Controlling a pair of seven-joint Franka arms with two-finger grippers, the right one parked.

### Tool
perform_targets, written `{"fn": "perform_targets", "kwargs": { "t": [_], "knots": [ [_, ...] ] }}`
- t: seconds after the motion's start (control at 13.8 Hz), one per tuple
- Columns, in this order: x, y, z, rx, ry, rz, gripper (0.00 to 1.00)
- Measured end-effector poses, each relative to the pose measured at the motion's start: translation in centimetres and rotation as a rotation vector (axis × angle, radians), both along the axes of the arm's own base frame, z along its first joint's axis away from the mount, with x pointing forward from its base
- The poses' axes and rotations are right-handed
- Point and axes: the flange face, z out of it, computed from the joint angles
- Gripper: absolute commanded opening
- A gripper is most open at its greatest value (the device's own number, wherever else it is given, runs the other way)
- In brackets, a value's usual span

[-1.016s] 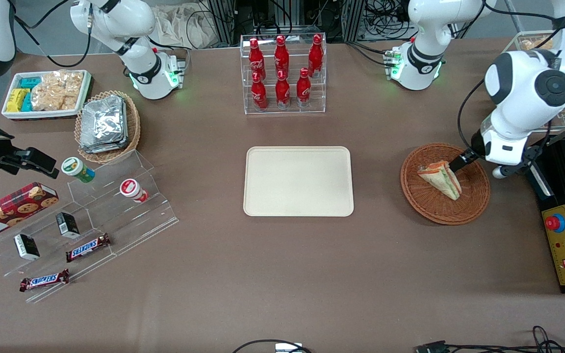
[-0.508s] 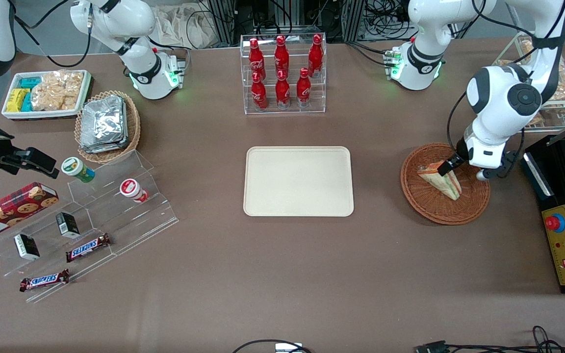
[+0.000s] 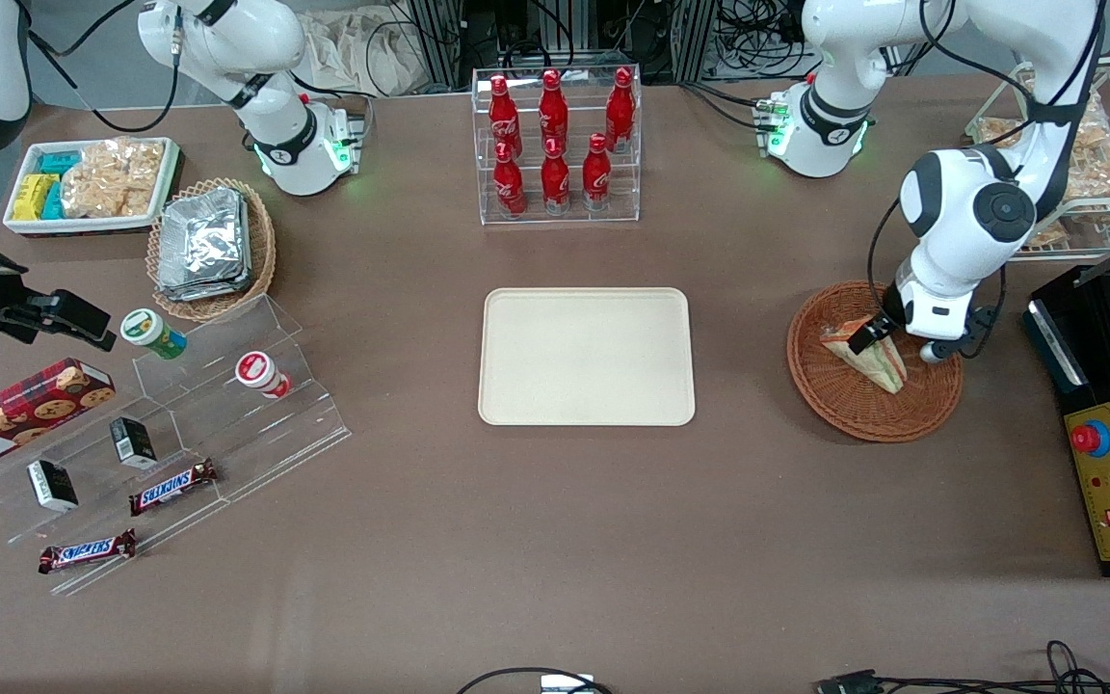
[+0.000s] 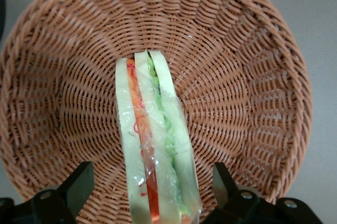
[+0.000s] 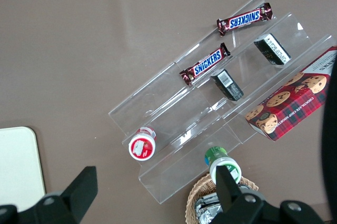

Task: Place sandwich from basket to tray
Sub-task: 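Lower the open left gripper around the sandwich and close it, then lift the sandwich and carry it toward the cream tray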

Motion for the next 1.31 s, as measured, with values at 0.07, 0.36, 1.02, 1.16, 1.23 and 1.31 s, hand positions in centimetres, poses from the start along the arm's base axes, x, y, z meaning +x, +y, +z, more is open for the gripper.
{"fn": "perform_targets", "kwargs": {
  "t": [0.07, 0.36, 1.02, 1.16, 1.23, 1.31],
  "knots": [
    [0.0, -0.2, -0.5, -0.001, 0.001, -0.003, 0.92],
    [-0.1, -1.2, -1.2, -0.003, 0.012, -0.026, 0.0],
    [-1.2, -1.6, 3.9, 0.026, 0.132, -0.309, 0.0],
    [-2.1, -3.1, 7.4, 0.046, 0.132, -0.463, 0.0],
    [-2.6, -4.4, 8.8, 0.06, 0.132, -0.539, 0.0],
    [-3.0, -5.9, 10.0, 0.075, 0.132, -0.612, 0.0]
  ]
}}
